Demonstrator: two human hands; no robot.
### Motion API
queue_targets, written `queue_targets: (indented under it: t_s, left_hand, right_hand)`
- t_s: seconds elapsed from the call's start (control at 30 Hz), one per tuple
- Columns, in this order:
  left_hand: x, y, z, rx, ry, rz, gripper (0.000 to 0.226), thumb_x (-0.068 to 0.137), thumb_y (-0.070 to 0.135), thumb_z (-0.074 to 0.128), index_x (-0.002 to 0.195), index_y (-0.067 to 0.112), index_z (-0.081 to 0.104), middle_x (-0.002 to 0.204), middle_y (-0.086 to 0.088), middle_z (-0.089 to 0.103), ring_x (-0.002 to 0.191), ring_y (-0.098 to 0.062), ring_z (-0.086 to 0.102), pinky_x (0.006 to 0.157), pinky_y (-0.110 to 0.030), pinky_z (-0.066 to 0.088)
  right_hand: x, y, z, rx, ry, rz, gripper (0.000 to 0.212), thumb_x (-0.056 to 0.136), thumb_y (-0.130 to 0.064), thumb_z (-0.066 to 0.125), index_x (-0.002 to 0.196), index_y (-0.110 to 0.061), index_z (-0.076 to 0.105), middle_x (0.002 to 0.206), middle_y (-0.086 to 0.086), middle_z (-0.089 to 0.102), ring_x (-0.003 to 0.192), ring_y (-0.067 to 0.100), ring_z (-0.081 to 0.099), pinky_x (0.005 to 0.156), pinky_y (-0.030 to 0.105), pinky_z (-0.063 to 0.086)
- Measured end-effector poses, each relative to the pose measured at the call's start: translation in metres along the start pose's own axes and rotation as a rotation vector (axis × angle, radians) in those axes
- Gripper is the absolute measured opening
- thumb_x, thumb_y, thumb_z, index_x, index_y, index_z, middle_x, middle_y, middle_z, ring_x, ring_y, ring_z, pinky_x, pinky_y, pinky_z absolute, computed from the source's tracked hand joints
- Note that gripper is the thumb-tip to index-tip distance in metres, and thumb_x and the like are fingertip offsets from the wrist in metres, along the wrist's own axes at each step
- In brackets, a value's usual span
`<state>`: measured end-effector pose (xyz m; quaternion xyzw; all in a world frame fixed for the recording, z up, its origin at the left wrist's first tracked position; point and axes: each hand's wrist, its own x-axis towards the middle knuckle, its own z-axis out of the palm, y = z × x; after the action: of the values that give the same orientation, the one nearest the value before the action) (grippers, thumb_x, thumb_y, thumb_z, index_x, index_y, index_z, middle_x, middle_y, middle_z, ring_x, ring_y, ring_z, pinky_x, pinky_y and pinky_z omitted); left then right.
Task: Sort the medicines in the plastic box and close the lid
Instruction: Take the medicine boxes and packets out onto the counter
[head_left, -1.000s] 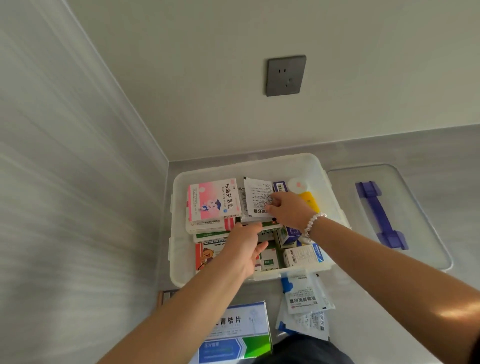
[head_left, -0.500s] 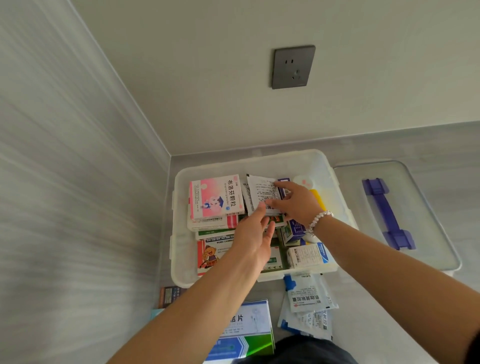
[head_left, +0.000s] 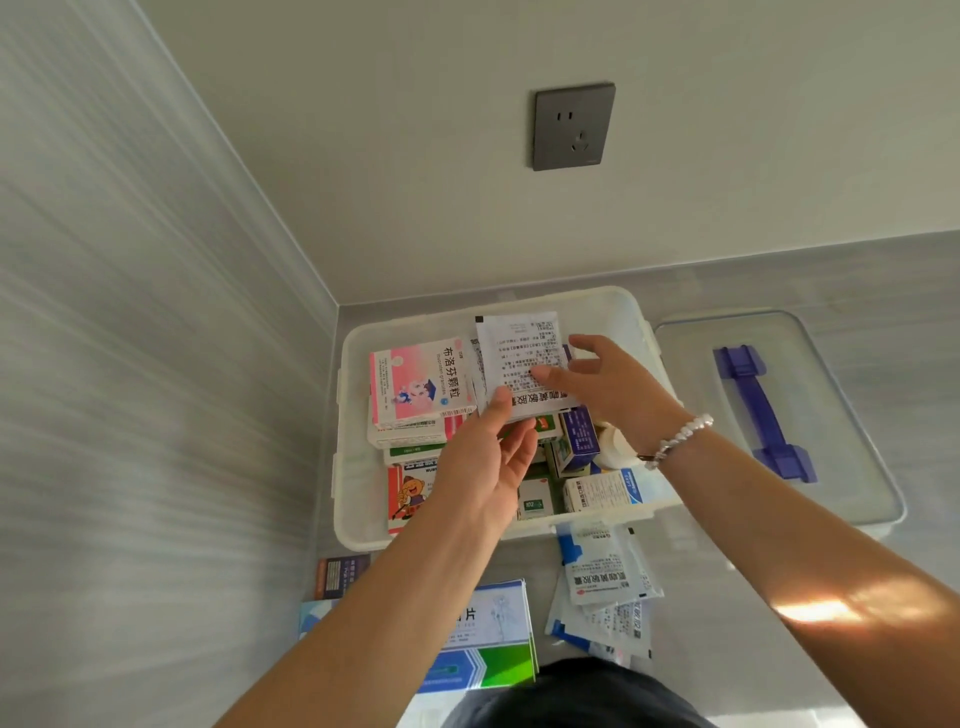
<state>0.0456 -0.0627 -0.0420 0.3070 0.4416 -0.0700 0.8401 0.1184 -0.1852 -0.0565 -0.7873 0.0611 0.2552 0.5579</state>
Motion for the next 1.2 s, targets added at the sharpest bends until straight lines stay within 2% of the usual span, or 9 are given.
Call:
queue_targets:
  t_s: [0.1,0.23,0.33,0.43,0.63,0.8,1.0,1.1,1.2]
  left_hand:
    - [-0.023,-0.003,-0.006,0.054,-0.086,0.04,0.011,0.079,0.014,0.069,0.09,0.016,0.065,0.071,-0.003,0.074,0.073,-0.016,0.067,0.052,-0.023,0.053]
    - [-0.052,-0.016,-0.02,0.276,-0.236,0.119,0.014,0.083,0.015,0.065,0.074,0.025,0.073,0.08,0.0,0.075,0.068,-0.013,0.069,0.057,-0.024,0.051]
    - [-0.072,-0.033,-0.032,0.49,-0.327,0.196,0.012,0.082,0.021,0.065,0.093,0.024,0.069,0.087,0.0,0.074,0.076,-0.017,0.07,0.057,-0.025,0.051]
    - [-0.086,-0.058,-0.044,0.658,-0.359,0.221,0.038,0.074,0.035,0.067,0.107,0.016,0.061,0.091,-0.004,0.075,0.079,-0.022,0.072,0.051,-0.023,0.053]
    - [-0.081,-0.122,-0.082,0.668,-0.234,-0.008,0.022,0.087,0.021,0.063,0.106,0.012,0.06,0.095,-0.01,0.073,0.075,-0.023,0.072,0.051,-0.025,0.053]
    - [-0.041,-0.164,-0.106,0.569,0.002,-0.142,0.023,0.089,0.02,0.061,0.11,0.009,0.06,0.087,-0.007,0.069,0.066,-0.018,0.069,0.049,-0.023,0.052]
    - [-0.011,-0.191,-0.11,0.329,0.22,-0.102,0.041,0.087,0.013,0.063,0.126,0.005,0.053,0.093,-0.008,0.063,0.079,-0.018,0.064,0.059,-0.025,0.057]
    - [-0.013,-0.199,-0.108,0.322,0.209,-0.028,0.052,0.088,0.017,0.061,0.135,0.005,0.041,0.117,-0.006,0.056,0.083,-0.009,0.059,0.077,-0.028,0.056]
    - [-0.02,-0.198,-0.107,0.445,0.198,0.019,0.066,0.088,0.027,0.061,0.144,0.013,0.03,0.142,-0.005,0.039,0.103,-0.016,0.053,0.084,-0.026,0.048]
  right_hand:
    - [-0.028,-0.003,-0.006,0.193,-0.118,-0.028,0.058,0.076,-0.027,0.07,0.128,-0.013,0.048,0.111,0.004,0.068,0.097,0.021,0.067,0.089,0.042,0.052]
    - [-0.073,0.008,-0.017,0.25,-0.102,-0.089,0.037,0.075,-0.022,0.071,0.111,-0.018,0.06,0.102,0.001,0.072,0.093,0.019,0.069,0.087,0.04,0.054]
    - [-0.107,0.021,-0.032,0.255,-0.139,-0.094,0.045,0.065,-0.03,0.073,0.107,-0.021,0.06,0.097,0.0,0.073,0.09,0.019,0.07,0.082,0.037,0.055]
    - [-0.133,0.043,-0.047,0.134,-0.16,-0.012,0.06,0.048,-0.039,0.074,0.103,-0.022,0.058,0.092,-0.001,0.074,0.084,0.018,0.071,0.075,0.034,0.056]
    - [-0.167,0.109,-0.049,-0.028,-0.169,0.096,0.034,0.068,-0.03,0.075,0.097,-0.033,0.06,0.085,-0.019,0.072,0.075,-0.003,0.067,0.058,0.014,0.052]
    - [-0.143,0.165,-0.019,-0.117,-0.133,0.207,0.033,0.076,-0.03,0.072,0.105,-0.023,0.059,0.099,-0.004,0.068,0.088,0.013,0.065,0.08,0.031,0.054]
    - [-0.107,0.2,0.008,-0.199,-0.002,0.133,0.038,0.077,-0.025,0.072,0.112,-0.015,0.06,0.093,-0.002,0.067,0.079,0.011,0.063,0.065,0.022,0.05]
    - [-0.099,0.206,0.014,-0.241,0.06,0.087,0.041,0.076,-0.029,0.073,0.112,-0.017,0.06,0.091,0.0,0.069,0.078,0.014,0.064,0.065,0.026,0.051]
    - [-0.1,0.209,0.019,-0.268,0.069,0.043,0.044,0.075,-0.033,0.072,0.114,-0.015,0.061,0.095,0.002,0.071,0.08,0.016,0.066,0.065,0.028,0.054]
